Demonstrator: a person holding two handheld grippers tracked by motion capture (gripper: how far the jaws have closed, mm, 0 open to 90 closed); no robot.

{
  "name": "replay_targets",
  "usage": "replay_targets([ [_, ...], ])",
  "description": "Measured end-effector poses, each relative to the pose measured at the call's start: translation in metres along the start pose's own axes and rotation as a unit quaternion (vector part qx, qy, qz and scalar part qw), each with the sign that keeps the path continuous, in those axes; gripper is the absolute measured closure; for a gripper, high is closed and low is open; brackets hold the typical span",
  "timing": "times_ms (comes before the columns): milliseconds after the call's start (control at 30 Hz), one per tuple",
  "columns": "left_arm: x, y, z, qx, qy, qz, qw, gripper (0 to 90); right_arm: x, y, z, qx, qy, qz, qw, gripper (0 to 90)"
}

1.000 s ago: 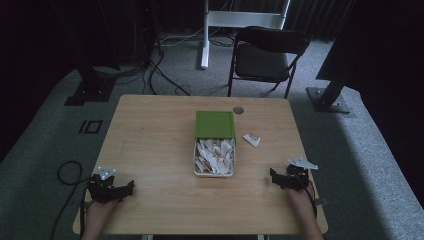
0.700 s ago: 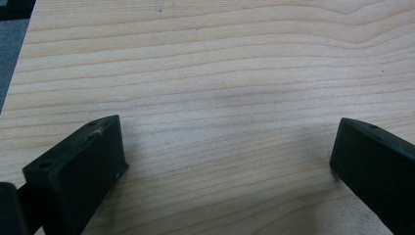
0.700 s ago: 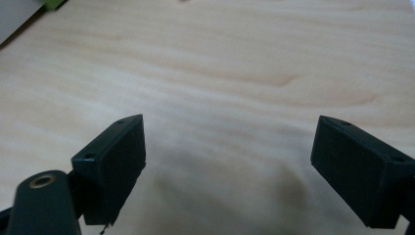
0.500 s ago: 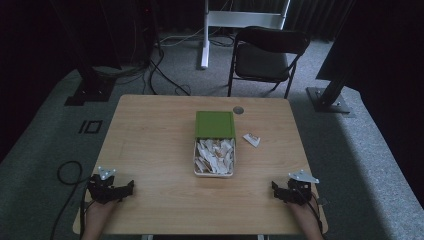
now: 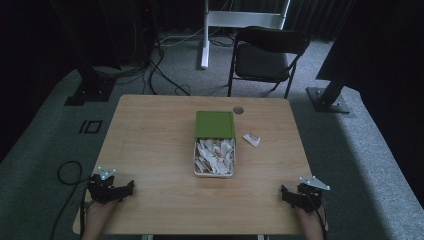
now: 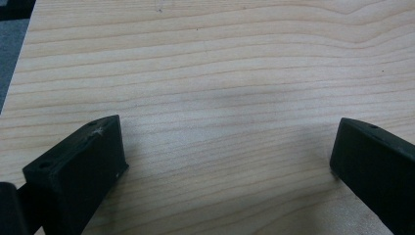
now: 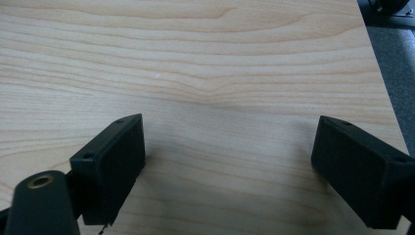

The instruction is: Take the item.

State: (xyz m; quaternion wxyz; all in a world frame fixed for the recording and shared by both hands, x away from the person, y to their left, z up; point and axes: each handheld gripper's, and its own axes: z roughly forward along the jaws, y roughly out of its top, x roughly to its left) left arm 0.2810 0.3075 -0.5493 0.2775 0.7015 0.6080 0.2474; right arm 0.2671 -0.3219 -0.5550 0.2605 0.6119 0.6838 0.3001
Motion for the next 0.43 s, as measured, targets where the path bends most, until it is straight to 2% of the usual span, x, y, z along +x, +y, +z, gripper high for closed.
replay_targets([
  [433,0.0,0.0,0.0,0.0,0.0,0.0,1.0,0.7,-0.0001,-0.0012,-0.001,-0.001,0.0,0.003,1.0,12.6],
])
